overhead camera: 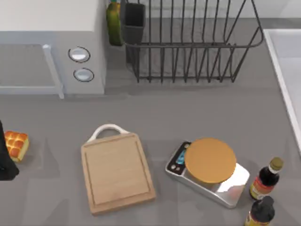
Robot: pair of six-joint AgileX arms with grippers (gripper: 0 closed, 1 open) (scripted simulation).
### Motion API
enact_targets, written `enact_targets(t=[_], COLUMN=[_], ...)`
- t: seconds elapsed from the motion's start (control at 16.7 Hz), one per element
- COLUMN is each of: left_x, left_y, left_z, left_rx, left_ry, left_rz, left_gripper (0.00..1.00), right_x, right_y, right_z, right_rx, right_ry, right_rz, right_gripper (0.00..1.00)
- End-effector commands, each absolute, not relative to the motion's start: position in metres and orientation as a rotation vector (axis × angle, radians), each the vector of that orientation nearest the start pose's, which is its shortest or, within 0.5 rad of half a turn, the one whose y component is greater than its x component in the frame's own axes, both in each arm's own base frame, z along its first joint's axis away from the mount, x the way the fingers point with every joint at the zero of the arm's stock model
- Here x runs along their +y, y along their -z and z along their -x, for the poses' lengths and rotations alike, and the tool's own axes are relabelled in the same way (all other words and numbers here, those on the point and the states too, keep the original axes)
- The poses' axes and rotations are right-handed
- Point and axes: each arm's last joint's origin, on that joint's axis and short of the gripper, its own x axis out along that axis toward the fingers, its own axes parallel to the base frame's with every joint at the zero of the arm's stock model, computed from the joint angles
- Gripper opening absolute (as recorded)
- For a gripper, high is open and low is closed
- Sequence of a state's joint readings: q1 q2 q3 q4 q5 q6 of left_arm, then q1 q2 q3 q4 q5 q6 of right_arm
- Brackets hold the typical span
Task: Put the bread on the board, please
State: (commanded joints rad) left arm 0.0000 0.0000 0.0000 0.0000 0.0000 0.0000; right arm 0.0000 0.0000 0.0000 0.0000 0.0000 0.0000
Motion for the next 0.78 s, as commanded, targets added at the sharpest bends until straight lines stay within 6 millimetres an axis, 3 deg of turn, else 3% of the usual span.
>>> enact_targets(t=[0.24, 0.48, 0.78], left_x=[-0.001, 0.000, 0.001], left_y=[-0.166, -0.193, -0.225], left_z=[-0.106, -0.113, -0.155], left_rx=[0.023, 0.174, 0.573], left_ry=[-0.003, -0.004, 0.017], left_rz=[-0.006, -0.036, -0.089], left_gripper=[1.00, 1.00, 1.00], right_x=[-0.001, -0.001, -0.001], right_y=[-0.160, -0.160, -0.160], right_z=[-0.106, -0.106, -0.106], right_rx=[0.000, 0.000, 0.000], right_ry=[0.000, 0.000, 0.000], right_rz=[0.000, 0.000, 0.000], right_gripper=[1.00, 1.00, 1.00])
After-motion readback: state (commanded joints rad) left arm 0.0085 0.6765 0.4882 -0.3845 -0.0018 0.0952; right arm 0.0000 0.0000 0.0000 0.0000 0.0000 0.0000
